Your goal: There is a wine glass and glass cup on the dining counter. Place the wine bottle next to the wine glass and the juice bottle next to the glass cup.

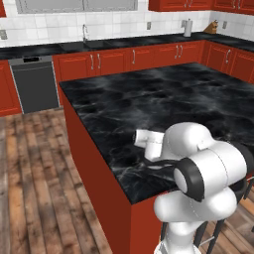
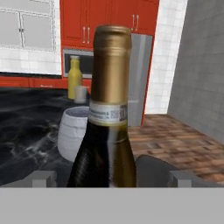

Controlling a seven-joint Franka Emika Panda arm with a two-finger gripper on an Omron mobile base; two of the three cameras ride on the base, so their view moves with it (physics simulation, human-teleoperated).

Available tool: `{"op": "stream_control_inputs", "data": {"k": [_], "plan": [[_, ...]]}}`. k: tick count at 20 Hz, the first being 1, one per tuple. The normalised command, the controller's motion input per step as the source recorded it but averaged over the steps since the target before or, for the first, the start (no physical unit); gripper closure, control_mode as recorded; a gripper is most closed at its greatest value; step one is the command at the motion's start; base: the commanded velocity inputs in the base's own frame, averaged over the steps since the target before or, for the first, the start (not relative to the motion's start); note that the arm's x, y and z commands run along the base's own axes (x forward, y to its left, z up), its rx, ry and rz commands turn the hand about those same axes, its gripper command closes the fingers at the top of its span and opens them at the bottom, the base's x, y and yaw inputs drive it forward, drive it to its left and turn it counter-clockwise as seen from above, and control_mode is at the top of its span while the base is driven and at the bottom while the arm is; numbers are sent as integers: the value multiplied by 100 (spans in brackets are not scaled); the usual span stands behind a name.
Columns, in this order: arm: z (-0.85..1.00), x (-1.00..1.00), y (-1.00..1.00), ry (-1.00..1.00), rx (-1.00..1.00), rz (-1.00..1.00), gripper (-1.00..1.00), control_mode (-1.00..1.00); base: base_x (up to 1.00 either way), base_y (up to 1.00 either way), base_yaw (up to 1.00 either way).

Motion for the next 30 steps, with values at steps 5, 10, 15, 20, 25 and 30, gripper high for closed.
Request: {"op": "stream_control_inputs", "data": {"k": [5, 10, 15, 20, 25, 30], "plan": [[0, -1, 26, 0, 0, 7, -100, -100, 0, 0, 0], [10, -5, 22, 5, 7, 16, -100, -100, 0, 0, 0], [20, -20, 10, 12, 16, 29, -100, -100, 0, 0, 0], [17, -30, 9, 10, 12, 31, -100, -100, 0, 0, 0], [12, -43, 11, 3, 17, 25, -100, -100, 0, 0, 0], [11, -41, 13, 5, 20, 23, -100, -100, 0, 0, 0]]}}
